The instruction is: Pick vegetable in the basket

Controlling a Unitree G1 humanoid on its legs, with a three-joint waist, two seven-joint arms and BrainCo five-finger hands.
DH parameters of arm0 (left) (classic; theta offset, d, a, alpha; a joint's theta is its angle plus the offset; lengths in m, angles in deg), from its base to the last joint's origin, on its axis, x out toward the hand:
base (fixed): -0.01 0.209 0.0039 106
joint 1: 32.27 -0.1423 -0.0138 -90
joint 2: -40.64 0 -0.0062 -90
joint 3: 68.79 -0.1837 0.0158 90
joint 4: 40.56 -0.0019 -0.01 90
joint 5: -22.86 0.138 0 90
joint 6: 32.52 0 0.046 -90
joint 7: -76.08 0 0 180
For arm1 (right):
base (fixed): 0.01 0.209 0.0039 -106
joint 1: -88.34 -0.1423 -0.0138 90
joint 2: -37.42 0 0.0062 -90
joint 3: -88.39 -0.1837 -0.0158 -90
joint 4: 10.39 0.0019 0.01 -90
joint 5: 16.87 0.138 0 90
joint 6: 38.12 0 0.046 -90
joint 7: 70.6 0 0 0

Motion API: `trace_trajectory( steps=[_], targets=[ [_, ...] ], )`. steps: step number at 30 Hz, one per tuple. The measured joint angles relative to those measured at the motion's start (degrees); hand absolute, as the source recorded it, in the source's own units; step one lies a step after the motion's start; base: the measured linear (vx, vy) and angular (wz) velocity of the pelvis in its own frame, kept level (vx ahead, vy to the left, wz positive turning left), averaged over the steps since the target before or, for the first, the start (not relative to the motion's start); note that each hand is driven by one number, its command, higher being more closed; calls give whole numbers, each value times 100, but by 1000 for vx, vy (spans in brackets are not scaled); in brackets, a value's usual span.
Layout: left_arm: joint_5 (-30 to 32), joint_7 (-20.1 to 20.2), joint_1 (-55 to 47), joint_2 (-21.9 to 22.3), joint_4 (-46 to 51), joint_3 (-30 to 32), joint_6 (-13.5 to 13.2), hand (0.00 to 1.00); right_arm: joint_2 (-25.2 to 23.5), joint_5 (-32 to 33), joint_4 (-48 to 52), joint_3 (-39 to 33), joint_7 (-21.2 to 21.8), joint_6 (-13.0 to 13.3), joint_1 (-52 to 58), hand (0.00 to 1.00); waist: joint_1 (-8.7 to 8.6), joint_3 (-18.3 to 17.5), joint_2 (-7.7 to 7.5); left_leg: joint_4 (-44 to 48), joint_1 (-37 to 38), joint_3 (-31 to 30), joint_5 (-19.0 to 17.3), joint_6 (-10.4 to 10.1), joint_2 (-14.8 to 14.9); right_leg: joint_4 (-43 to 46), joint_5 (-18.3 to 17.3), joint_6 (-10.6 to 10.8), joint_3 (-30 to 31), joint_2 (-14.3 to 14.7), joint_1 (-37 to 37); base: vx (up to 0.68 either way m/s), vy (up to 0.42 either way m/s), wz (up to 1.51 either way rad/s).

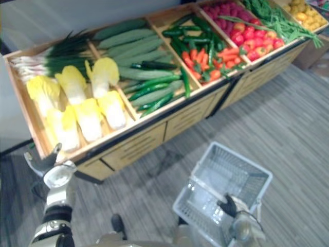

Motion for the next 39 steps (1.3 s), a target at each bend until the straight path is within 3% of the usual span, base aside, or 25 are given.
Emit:
trace_trajectory(
  steps=[10,17,39],
  targets=[
    [-68,-199,304,-57,-306,0,0,0,6,15,-12,198,-55,75,-168,100,35,161,-25,-1,-23,132,-1,0,-1,-138,148,-9,154,28,-80,16,6,-8],
    [310,-341,374,-66,-274,-83,50,0,-2,16,-27,362,-165,110,-257,100,41,252,-62,-1,-41,141,-6,-7,-9,-216,203,-4,183,29,-82,8,4,-1],
    [576,-384,529,-45,554,-248,58,0,-140,14,-182,312,-238,156,-305,100,11,343,-139,-3,-18,143,-6,-7,-5,-221,203,-5,230,42,-75,16,2,-1]
  ],
)
